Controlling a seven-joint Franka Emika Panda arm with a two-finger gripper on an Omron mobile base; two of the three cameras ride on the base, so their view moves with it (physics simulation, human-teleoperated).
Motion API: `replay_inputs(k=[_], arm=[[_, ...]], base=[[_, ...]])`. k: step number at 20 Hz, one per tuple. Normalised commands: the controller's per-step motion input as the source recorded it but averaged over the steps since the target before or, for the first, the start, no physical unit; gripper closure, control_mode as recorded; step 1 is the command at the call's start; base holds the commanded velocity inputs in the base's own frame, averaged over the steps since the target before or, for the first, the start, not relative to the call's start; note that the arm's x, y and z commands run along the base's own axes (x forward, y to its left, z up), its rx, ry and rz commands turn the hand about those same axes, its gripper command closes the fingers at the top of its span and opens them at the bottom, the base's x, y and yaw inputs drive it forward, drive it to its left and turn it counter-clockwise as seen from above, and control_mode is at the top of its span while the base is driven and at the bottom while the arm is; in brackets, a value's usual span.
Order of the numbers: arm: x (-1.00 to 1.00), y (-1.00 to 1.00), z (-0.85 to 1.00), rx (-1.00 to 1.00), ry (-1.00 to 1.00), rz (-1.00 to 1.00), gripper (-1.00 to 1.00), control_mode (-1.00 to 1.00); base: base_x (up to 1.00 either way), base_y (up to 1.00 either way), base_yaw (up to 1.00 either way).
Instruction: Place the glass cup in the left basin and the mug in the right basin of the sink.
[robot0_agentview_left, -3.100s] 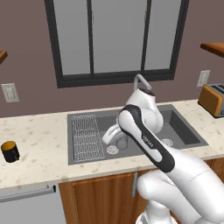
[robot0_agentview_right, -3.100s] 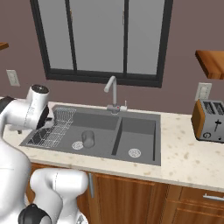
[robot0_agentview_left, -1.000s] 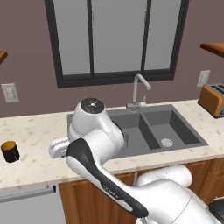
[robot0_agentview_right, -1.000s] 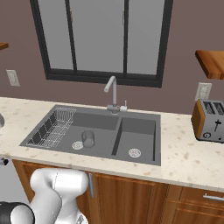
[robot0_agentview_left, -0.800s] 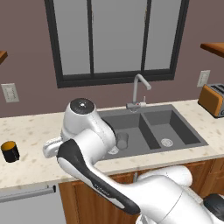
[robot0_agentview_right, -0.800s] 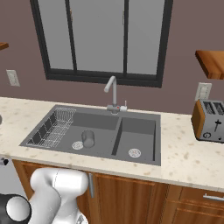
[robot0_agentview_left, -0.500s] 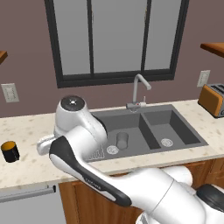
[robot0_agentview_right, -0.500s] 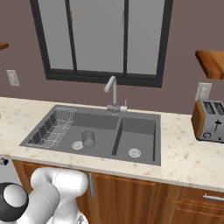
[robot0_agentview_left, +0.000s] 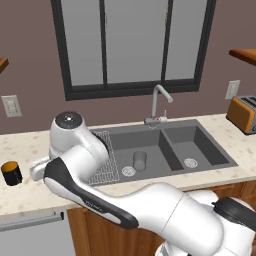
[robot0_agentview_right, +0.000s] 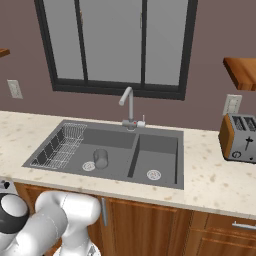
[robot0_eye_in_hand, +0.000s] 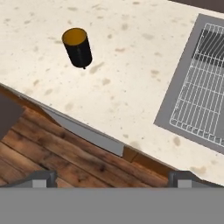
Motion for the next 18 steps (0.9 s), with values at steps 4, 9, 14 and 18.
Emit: replay_inputs(k=[4, 9, 14, 18], arm=[[0.16, 0.31, -0.16, 0.0, 0.0, 0.07, -1.0, -1.0], [0.23, 0.22, -0.08, 0.0, 0.0, 0.07, -1.0, -1.0], [0.2, 0.26, -0.09, 0.0, 0.0, 0.1, -1.0, -1.0], [0.11, 0.31, -0.16, 0.0, 0.0, 0.11, -1.0, -1.0]], base=[[0.0, 0.0, 0.0], [0.0, 0.0, 0.0], [0.0, 0.0, 0.0], [0.0, 0.0, 0.0]])
